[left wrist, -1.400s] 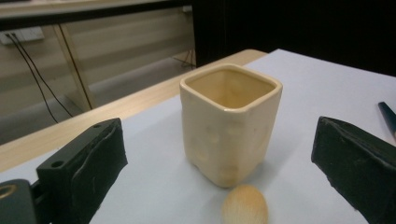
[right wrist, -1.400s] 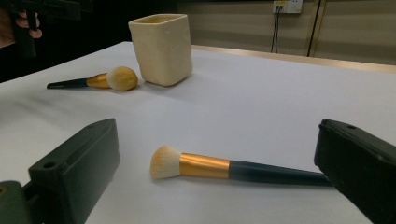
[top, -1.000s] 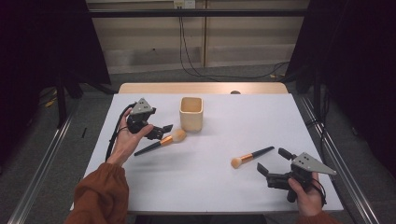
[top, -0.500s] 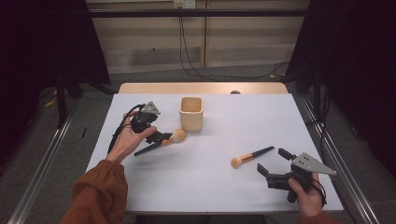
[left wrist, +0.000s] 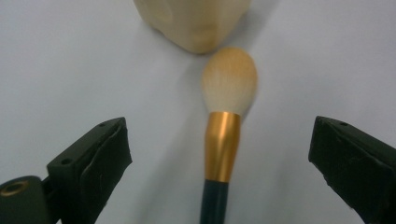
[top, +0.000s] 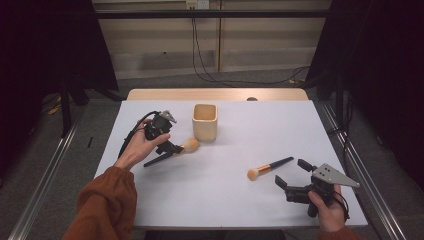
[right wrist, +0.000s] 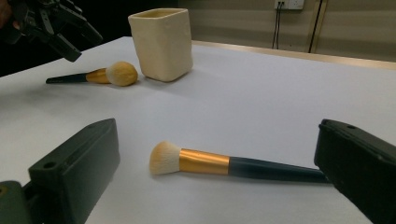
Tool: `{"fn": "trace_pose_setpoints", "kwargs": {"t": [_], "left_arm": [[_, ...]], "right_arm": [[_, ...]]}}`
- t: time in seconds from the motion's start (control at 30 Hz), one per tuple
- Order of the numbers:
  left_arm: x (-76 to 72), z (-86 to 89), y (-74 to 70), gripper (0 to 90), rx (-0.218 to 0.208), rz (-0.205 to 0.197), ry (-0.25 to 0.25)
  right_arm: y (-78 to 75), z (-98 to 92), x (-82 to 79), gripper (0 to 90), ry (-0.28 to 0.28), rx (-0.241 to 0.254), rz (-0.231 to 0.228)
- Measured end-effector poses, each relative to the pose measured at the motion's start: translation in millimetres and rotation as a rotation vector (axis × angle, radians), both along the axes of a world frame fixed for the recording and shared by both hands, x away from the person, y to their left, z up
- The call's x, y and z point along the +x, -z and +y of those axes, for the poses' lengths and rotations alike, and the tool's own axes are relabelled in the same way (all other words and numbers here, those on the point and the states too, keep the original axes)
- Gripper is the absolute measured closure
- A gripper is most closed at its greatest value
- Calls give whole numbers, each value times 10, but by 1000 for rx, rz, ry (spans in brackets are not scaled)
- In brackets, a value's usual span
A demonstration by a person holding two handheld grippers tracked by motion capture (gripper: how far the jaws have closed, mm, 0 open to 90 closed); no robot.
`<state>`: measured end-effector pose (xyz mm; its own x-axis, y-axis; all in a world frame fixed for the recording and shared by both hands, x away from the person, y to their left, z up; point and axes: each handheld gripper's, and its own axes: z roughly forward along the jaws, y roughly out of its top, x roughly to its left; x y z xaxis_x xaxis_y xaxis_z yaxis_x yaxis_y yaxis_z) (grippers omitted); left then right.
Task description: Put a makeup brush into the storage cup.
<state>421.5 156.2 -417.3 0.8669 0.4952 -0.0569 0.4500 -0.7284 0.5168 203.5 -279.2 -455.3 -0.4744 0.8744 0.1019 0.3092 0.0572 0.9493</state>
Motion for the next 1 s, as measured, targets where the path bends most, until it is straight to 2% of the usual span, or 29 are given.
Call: {"fn": "trace_pose_setpoints", "kwargs": {"t": [0.03, 0.07, 0.1, 0.17, 0.23, 0.33, 0.37, 0.47, 0.57, 0.67, 0.8, 0.87, 0.9, 0.97, 1.0], "left_arm": [[16, -2, -6, 54, 25, 7, 21], [8, -23, 7, 54, 21, 16, 7], [17, -31, 5, 60, 51, 14, 27], [14, -64, 21, 61, 71, 22, 28], [25, -87, 30, 61, 110, 27, 57], [43, -104, 36, 60, 134, 41, 74], [41, -114, 43, 58, 124, 51, 59], [56, -148, 57, 45, 155, 64, 76], [72, -195, 74, 50, 206, 59, 90], [89, -221, 87, 52, 206, 72, 92], [117, -248, 135, 53, 236, 93, 99], [120, -262, 171, 61, 236, 92, 91], [135, -264, 174, 63, 251, 102, 103], [144, -276, 195, 70, 242, 106, 95], [153, -280, 202, 86, 245, 114, 107]], "right_arm": [[1, -1, -1, 1, 0, 0, 1], [1, 2, 2, 1, 3, 5, 1], [1, 2, 3, 1, 3, 6, 2], [2, 0, 2, 1, 0, 2, 1], [0, 0, -2, 1, 1, 1, 0], [1, 2, -2, 1, 1, 1, 0], [1, 1, -1, 1, -1, 1, 1], [3, 7, 0, 1, 1, 5, 4], [2, 7, -1, 1, 0, 3, 2], [3, 9, -2, 1, 0, 5, 4], [5, 7, 0, 1, 0, 4, 4], [5, 6, -1, 1, 1, 4, 5], [5, 6, 0, 1, 0, 3, 4], [7, 8, 1, 1, 0, 2, 5], [8, 8, 2, 1, 0, 1, 4]]}}
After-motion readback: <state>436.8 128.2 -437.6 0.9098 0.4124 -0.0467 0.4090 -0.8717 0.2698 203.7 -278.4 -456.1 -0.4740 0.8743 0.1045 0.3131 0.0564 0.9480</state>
